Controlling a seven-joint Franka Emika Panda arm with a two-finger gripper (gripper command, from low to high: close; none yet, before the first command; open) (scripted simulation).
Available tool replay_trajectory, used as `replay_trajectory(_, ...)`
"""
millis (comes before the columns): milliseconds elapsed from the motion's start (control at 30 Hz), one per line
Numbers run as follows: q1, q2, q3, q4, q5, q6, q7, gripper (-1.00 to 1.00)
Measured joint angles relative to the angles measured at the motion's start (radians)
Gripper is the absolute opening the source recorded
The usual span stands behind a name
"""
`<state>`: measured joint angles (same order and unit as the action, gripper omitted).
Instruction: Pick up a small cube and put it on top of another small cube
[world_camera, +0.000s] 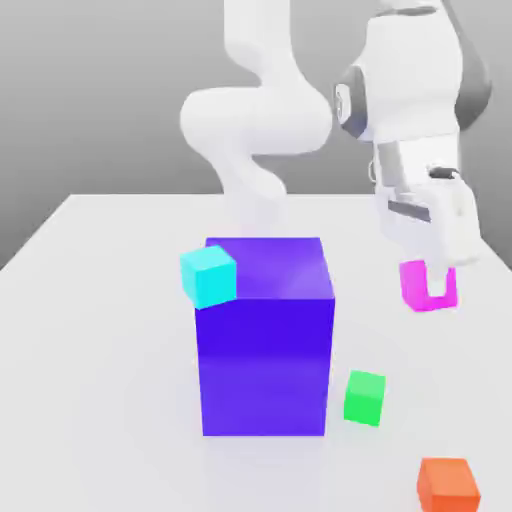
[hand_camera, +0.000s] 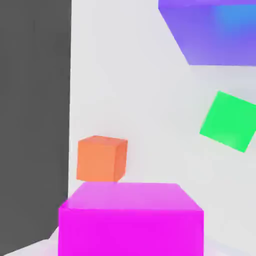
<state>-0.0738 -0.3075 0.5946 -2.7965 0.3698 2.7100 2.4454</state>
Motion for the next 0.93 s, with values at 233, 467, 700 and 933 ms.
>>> replay_trajectory(233,-0.08,0.132,0.04,-0.027,-0.159,-0.033,0.04,-1.0)
replay_trajectory(467,-0.139,0.213,0.064,-0.015,-0.295,0.026,0.134,-1.0)
replay_trajectory(700,-0.166,0.329,0.043,-0.014,-0.487,0.12,0.27,-1.0)
replay_trajectory(933,-0.132,0.42,-0.023,-0.018,-0.645,0.193,0.381,1.0)
